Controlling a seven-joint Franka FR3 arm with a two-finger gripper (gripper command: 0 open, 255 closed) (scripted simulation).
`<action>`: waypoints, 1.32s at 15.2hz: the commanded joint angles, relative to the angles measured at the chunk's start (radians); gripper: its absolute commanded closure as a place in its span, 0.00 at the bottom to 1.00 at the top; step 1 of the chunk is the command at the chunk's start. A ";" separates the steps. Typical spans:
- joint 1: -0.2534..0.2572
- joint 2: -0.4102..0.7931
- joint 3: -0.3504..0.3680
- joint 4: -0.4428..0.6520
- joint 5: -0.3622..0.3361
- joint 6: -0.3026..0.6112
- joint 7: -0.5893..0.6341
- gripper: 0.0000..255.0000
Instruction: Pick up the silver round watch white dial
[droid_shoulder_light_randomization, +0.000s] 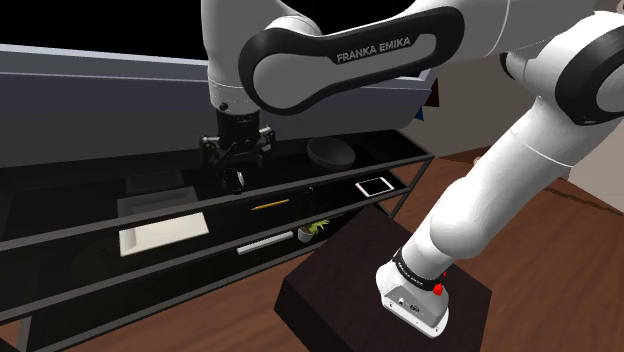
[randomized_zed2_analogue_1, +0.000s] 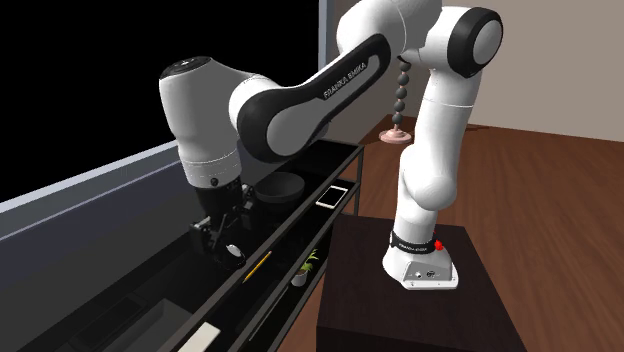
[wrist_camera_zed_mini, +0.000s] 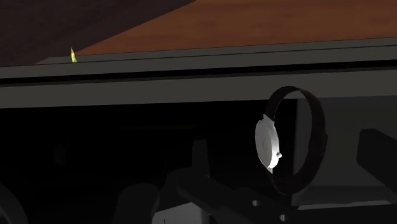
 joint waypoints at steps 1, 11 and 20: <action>0.000 0.001 0.000 -0.004 -0.001 0.005 0.001 1.00; 0.000 -0.004 -0.001 0.004 0.002 -0.007 -0.002 1.00; -0.002 -0.034 -0.009 0.098 0.019 -0.126 -0.022 1.00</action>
